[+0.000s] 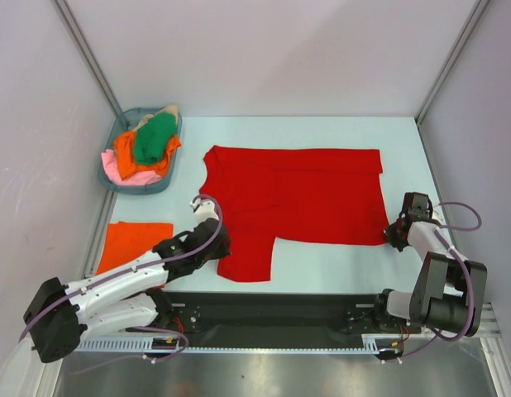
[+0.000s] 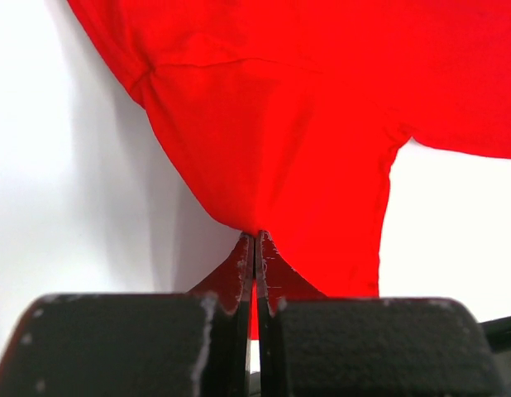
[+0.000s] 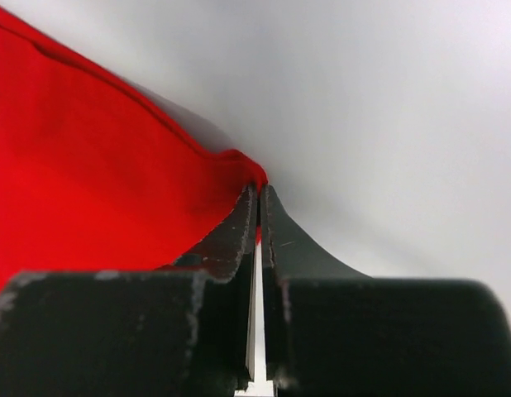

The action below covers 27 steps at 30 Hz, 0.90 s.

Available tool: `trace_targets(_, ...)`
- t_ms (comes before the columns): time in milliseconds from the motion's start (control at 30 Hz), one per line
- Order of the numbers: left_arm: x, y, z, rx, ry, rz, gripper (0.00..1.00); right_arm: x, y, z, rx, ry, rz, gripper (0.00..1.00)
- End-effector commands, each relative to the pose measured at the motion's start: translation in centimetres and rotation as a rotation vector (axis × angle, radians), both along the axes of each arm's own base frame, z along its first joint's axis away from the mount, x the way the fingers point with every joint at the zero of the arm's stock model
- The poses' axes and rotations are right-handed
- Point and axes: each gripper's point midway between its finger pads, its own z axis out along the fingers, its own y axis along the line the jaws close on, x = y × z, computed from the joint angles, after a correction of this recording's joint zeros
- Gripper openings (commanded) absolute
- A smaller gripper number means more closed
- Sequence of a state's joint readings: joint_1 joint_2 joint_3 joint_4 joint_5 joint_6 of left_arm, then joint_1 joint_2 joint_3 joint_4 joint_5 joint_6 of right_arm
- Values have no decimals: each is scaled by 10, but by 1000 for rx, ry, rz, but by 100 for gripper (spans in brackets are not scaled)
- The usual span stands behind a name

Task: Fold and stack the t-shirts
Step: Fold the tshirt

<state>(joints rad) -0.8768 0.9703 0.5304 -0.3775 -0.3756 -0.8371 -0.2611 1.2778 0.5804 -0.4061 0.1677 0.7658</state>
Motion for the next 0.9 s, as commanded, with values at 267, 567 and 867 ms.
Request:
trace_targets(267,37,-13,75,-17,-179,10,0,-6,7,53,-107,-1,143,0)
trace_targets(567,111,-5,115,28,-230,130,0,93,9,80,-130,-79,273,0)
trace_targets(867,195,5,115,63,-203,193,0,168,-4,78,-107,-116,351,0)
